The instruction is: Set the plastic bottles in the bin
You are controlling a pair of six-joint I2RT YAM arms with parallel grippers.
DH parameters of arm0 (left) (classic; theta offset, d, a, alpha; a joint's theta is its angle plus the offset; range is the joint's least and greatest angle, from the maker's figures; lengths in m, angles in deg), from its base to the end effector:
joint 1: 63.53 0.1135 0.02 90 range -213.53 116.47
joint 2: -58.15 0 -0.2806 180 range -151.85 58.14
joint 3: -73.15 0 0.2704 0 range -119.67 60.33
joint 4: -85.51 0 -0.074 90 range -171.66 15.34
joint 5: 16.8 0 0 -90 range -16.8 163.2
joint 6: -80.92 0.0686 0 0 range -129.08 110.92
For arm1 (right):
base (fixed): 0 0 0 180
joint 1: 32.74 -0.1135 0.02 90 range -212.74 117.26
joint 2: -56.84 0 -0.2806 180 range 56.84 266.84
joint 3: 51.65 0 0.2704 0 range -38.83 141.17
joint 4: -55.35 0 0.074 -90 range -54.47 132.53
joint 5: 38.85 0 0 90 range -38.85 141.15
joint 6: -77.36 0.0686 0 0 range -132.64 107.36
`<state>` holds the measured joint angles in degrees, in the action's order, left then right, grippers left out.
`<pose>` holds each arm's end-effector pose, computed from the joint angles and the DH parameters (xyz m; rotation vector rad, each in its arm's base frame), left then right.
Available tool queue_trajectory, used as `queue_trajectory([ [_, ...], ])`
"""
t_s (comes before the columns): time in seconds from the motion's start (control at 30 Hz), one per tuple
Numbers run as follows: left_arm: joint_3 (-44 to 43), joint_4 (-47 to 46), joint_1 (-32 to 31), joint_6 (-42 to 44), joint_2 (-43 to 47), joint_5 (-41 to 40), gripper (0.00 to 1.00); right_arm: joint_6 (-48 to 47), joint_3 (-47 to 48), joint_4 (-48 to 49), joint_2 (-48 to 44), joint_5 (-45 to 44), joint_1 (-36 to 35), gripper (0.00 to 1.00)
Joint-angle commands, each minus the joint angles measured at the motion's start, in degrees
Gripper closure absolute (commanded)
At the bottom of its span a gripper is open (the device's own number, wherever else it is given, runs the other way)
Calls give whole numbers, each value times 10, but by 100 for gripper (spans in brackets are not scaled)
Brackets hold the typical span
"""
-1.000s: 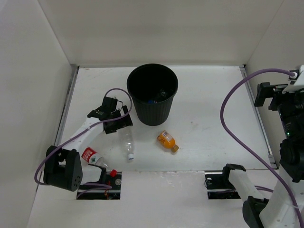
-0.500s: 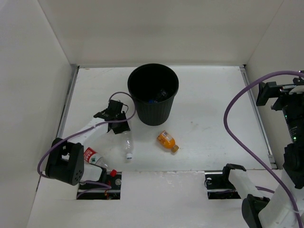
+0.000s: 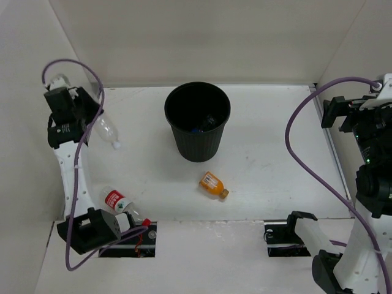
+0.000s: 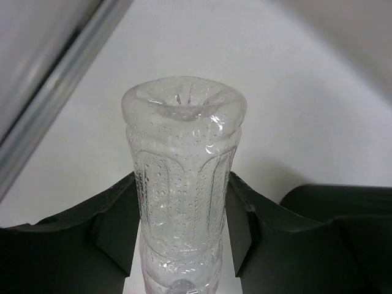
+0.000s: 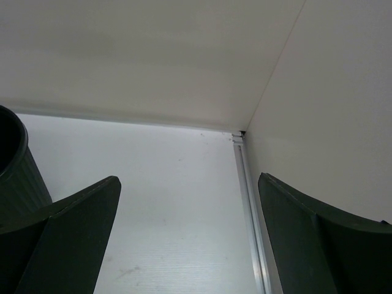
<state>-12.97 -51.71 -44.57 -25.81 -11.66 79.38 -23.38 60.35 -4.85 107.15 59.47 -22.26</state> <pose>0.2955 0.0937 0.3894 -0.5574 1.9529 -0.0851 0.1108 -0.0104 0.5712 -0.1187 1.5433 -0.1813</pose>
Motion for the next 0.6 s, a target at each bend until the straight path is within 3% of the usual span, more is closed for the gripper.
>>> queue_trajectory([
  [0.0,-102,-106,2,3,12,168,93,34,-28,71,1,28,-2,0],
  [0.13,-135,-239,-47,-59,6,254,92,35,-90,86,-7,40,-3,0],
  [0.3,-198,-329,-197,-79,-36,288,89,34,-164,101,-25,41,-16,0],
  [0.43,-246,-348,-296,-74,-93,294,88,35,-190,102,-42,44,-17,0],
  [0.57,-280,-336,-353,-56,-149,293,88,36,-207,96,-61,46,-17,0],
])
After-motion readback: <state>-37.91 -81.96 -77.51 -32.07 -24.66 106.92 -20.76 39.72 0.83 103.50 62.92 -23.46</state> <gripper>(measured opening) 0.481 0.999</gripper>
